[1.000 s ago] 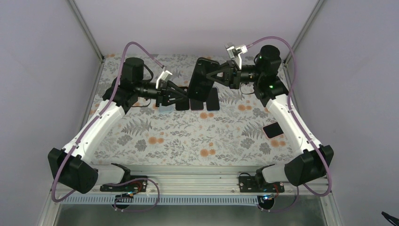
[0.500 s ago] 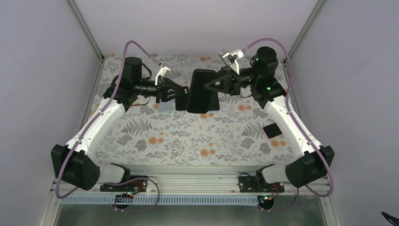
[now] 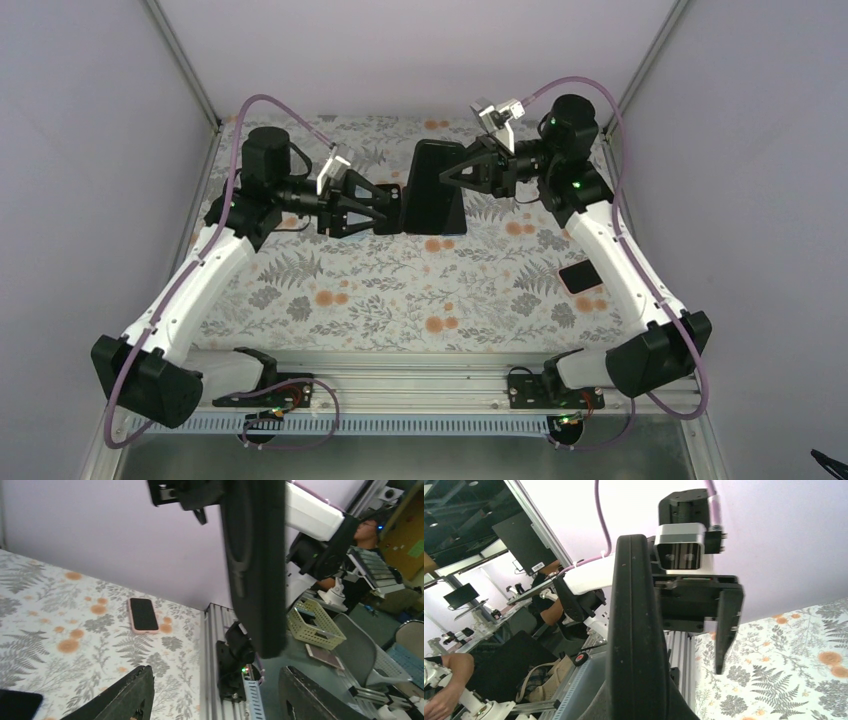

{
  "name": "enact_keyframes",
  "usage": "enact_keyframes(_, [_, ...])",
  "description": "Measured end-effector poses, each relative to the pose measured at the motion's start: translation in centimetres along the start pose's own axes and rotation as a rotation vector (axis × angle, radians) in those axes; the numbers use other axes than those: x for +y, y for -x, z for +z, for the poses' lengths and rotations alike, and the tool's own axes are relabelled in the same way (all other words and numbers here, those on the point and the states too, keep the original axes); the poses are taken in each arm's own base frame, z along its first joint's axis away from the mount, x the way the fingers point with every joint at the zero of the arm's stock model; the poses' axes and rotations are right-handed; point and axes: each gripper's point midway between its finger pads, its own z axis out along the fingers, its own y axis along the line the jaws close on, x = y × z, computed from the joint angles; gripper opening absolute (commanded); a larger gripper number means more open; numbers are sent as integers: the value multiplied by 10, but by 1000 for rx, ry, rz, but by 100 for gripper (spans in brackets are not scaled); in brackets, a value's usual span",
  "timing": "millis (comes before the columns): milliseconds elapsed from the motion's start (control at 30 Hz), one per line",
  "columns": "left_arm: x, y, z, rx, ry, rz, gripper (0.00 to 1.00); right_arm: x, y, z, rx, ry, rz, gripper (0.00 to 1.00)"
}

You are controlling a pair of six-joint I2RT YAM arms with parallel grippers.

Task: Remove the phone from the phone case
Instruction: Remove the phone case from the phone.

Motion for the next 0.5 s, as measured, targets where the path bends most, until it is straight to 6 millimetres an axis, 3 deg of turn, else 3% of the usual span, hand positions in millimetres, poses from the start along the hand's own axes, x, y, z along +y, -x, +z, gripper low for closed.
enact_keyframes(200, [-22, 0, 7, 22, -47, 73, 64, -5, 5, -2, -17, -29, 0, 4])
enact_keyframes(500, [-19, 0, 17, 38, -25, 82, 58, -9, 6, -2, -26, -42, 19, 4])
